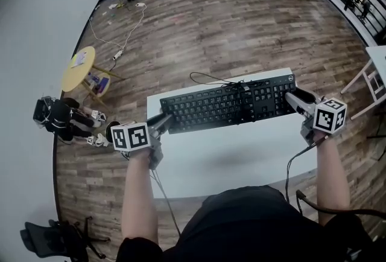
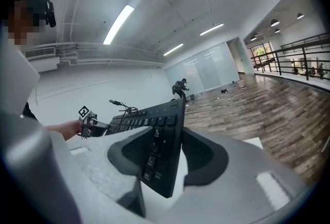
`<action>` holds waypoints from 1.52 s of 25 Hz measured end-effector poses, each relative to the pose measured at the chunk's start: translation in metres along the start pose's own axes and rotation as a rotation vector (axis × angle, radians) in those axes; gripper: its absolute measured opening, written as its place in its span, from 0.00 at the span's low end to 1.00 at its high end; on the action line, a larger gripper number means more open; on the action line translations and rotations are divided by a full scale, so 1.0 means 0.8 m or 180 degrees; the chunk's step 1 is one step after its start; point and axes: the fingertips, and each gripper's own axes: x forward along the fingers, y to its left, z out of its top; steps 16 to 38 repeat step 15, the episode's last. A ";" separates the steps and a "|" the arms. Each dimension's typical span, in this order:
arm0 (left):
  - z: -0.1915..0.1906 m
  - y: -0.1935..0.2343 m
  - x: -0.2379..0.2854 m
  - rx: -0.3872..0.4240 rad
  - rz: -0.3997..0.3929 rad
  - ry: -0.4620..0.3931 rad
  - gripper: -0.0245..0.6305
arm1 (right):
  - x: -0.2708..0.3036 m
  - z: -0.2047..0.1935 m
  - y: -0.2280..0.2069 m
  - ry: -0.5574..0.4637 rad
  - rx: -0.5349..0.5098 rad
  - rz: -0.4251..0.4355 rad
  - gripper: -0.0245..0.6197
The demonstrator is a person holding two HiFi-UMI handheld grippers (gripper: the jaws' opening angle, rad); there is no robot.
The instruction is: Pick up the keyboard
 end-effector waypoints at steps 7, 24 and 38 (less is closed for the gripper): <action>0.000 0.001 0.001 -0.0004 0.0029 0.0040 0.24 | 0.002 -0.005 -0.005 -0.0016 0.0132 0.0040 0.30; -0.005 0.003 0.002 -0.0035 0.0053 0.0064 0.24 | 0.004 -0.010 -0.006 0.0029 0.0130 0.0057 0.30; -0.005 0.003 0.002 -0.0035 0.0053 0.0064 0.24 | 0.004 -0.010 -0.006 0.0029 0.0130 0.0057 0.30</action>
